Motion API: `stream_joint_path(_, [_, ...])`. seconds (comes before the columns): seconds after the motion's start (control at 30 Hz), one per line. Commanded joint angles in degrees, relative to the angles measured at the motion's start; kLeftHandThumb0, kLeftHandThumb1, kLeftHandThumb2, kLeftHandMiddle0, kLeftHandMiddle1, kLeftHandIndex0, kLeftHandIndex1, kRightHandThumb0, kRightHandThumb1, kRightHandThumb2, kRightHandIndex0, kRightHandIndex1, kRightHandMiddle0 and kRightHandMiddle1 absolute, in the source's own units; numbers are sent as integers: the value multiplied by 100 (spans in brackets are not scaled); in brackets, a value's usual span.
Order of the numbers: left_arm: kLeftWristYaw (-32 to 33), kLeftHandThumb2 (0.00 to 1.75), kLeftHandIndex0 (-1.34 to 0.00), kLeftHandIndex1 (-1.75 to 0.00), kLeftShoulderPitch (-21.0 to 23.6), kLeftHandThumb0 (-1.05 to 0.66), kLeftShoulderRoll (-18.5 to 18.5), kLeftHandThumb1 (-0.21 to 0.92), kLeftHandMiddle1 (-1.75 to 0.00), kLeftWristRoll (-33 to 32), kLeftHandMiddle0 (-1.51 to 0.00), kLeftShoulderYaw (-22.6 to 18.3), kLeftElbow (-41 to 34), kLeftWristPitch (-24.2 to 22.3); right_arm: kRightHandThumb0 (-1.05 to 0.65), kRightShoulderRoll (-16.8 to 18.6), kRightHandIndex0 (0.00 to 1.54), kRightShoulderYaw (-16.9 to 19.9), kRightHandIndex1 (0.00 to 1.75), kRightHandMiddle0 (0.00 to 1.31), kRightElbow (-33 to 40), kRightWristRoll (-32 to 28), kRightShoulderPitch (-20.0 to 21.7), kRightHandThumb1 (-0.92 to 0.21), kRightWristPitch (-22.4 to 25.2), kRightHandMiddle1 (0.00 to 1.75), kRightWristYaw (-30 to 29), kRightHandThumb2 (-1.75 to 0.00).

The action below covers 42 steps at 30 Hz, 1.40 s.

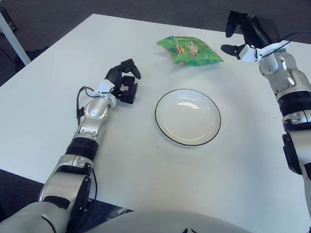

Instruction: Put the snack into the plate.

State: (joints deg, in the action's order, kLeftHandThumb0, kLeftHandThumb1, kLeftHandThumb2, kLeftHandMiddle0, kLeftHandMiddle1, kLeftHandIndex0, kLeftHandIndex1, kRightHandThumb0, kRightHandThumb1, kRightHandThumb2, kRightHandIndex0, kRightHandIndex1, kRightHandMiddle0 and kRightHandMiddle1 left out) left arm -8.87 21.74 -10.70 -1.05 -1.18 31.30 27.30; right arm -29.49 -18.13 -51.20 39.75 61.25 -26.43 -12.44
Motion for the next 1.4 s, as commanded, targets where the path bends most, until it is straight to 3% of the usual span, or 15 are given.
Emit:
stream_joint_path(0.0, [167, 147, -72, -175, -1143, -53, 614, 19, -175, 113, -127, 249, 587, 94, -41, 215, 86, -219, 175, 42, -407, 174, 396, -56, 50, 175, -168, -100])
stream_joint_path(0.3, [117, 147, -72, -175, -1150, -53, 652, 19, -175, 31, -128, 239, 569, 47, -38, 526, 65, -544, 151, 31, -882, 283, 680, -72, 137, 175, -328, -79])
stream_joint_path(0.4, [180, 148, -73, -175, -1148, -54, 659, 18, -175, 64, -128, 238, 561, 33, -36, 634, 54, -650, 129, 23, -1003, 309, 707, -86, 105, 175, -266, -61])
stream_joint_path(0.63, [196, 149, -73, -175, -1136, -54, 677, 17, -175, 46, -129, 231, 571, 20, -35, 829, 30, -831, 104, 19, -1291, 283, 785, -92, 92, 175, -29, -53])
stream_joint_path(0.7, [182, 149, -74, -175, -1138, -54, 687, 17, -175, 26, -128, 228, 571, 29, -55, 938, 21, -912, 94, 8, -1478, 303, 832, -92, 118, 138, 64, -65])
stream_joint_path(1.0, [147, 151, -75, -175, -1152, -55, 679, 16, -175, 7, -128, 231, 537, 34, -82, 1193, 5, -1252, 59, 0, -2127, 392, 1150, -92, 383, 83, 831, -86])
stream_joint_path(1.37, [227, 151, -75, -175, -1236, -55, 630, 15, -175, 111, -128, 301, 318, -83, -94, 1427, 0, -1351, 42, 0, -2333, 284, 1126, -92, 764, 65, 1217, -103])
